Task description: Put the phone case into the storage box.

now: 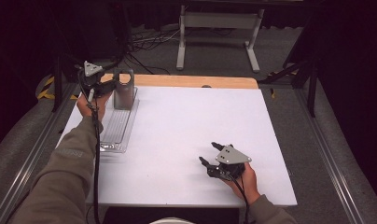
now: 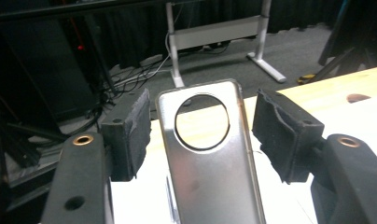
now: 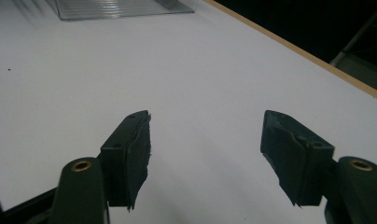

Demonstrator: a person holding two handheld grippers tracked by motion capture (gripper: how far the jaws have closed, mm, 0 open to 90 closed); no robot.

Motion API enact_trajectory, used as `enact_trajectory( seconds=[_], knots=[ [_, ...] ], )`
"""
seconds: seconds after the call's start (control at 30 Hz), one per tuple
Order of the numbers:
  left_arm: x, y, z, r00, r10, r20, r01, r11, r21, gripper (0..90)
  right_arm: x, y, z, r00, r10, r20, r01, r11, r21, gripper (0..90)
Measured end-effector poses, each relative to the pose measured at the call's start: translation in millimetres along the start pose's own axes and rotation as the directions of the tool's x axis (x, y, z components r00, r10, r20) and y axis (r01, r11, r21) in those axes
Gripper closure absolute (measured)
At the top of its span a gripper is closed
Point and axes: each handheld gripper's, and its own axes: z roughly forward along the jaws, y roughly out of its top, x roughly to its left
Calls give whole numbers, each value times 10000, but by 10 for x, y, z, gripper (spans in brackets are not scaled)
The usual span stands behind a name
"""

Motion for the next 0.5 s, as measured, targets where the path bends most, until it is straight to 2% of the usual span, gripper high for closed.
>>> enact_trajectory(
  seconds=[0.1, 0.23, 0.33, 0.37, 0.5],
  knots=[
    [-32, -11, -71, 9997, 86, 208, -84, 9999, -109, 333, -25, 35, -1, 10000, 70, 21, -70, 9998, -165, 336],
    [-85, -2, -156, 9984, 433, 372, -426, 9989, -195, 282, -54, 51, -2, 9999, 123, 22, -123, 9997, -228, 332],
    [-112, 1, -199, 9971, 475, 597, -461, 9986, -253, 239, -69, 61, -9, 9999, 141, 42, -140, 9995, -273, 331],
    [-118, -2, -215, 9957, 492, 782, -466, 9983, -341, 231, -74, 63, -10, 9999, 132, 72, -130, 9995, -285, 330],
    [-163, -9, -258, 9921, 651, 1068, -611, 9973, -400, 206, -93, 68, -23, 9998, 159, 149, -154, 9994, -323, 328]
  ],
)
